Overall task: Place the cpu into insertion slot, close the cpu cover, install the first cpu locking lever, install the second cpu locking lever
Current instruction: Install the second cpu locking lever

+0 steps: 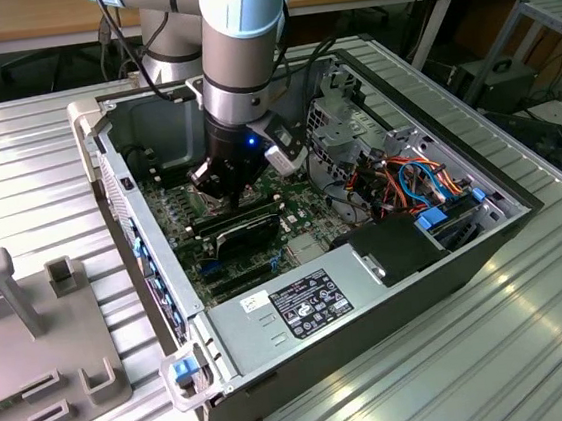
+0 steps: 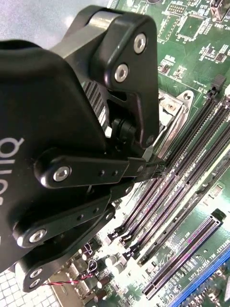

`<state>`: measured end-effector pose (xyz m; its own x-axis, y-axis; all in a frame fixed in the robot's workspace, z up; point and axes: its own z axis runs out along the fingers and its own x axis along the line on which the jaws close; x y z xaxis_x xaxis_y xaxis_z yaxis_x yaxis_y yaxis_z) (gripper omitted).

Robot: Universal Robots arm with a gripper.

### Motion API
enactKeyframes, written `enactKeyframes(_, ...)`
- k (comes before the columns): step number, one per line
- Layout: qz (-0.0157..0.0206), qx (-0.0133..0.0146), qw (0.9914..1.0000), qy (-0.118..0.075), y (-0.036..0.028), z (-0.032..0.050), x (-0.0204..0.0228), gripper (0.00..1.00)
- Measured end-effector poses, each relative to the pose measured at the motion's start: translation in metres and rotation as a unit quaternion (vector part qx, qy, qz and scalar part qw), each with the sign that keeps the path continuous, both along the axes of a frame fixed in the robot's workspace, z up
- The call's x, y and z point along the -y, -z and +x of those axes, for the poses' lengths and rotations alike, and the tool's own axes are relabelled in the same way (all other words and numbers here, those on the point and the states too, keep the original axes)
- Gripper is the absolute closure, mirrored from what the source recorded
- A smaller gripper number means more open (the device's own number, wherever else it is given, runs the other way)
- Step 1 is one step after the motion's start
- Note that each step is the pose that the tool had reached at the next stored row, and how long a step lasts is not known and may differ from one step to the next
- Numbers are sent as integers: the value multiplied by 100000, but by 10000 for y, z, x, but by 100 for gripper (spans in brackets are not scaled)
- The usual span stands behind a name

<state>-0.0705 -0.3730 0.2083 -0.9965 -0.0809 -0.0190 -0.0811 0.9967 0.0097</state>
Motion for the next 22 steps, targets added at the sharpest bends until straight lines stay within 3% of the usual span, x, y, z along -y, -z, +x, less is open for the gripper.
enactKeyframes(8, -5, 2, 100000, 0, 37, -1, 0, 89)
enactKeyframes(22, -5, 0, 100000, -1, 44, -2, 0, 89)
